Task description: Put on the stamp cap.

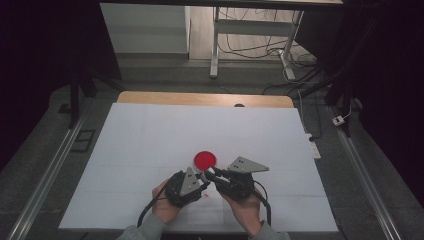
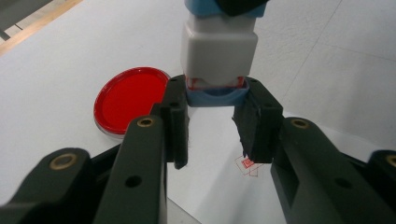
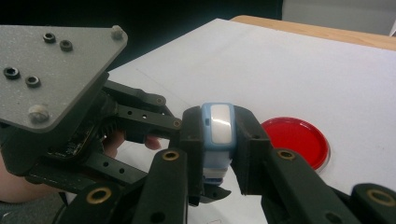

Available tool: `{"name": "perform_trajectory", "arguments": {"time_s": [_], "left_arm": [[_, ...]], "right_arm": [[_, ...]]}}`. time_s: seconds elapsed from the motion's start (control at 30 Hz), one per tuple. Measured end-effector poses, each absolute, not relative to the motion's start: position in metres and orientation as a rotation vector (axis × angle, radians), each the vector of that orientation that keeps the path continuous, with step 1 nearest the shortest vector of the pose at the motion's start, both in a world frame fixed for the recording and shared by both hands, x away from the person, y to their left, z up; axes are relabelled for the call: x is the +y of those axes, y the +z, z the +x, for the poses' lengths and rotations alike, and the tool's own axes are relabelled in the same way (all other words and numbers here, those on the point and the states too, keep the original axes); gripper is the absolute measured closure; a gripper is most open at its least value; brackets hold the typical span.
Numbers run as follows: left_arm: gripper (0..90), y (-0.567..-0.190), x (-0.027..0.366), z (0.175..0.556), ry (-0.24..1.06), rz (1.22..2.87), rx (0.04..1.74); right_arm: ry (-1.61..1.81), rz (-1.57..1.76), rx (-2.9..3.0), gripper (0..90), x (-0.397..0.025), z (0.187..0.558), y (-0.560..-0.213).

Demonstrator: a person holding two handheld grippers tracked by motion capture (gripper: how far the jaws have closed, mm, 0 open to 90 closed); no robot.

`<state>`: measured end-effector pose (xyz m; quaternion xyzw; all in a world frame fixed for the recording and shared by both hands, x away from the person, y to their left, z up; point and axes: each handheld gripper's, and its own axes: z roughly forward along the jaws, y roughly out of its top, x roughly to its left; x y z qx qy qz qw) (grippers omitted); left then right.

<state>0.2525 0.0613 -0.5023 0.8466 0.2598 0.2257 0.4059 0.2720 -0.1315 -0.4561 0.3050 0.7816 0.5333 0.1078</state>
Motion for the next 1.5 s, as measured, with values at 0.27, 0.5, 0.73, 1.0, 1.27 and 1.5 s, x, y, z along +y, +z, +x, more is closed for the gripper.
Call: {"name": "perform_trajectory", "arguments": {"time_s": [0.27,0.5,0.73,1.0,1.27,1.5], "left_arm": [[65.9,-0.502,0.061,0.252,0.592,2.135,0.665],[65.7,-0.504,0.060,0.250,0.616,2.138,0.665],[65.8,-0.503,0.059,0.249,0.647,2.143,0.651],[65.9,-0.503,0.058,0.246,0.692,2.153,0.637],[66.0,-0.504,0.058,0.246,0.695,2.151,0.646],[65.9,-0.503,0.061,0.246,0.678,2.129,0.644]], "right_arm": [[1.553,0.920,2.294,75.4,-0.131,0.272,-0.458],[1.566,0.956,2.305,75.4,-0.131,0.272,-0.460],[1.593,0.988,2.301,75.4,-0.132,0.273,-0.461],[1.564,0.980,2.333,75.7,-0.130,0.275,-0.464],[1.553,0.958,2.329,76.0,-0.127,0.273,-0.466],[1.589,0.977,2.326,75.9,-0.129,0.274,-0.467]]}}
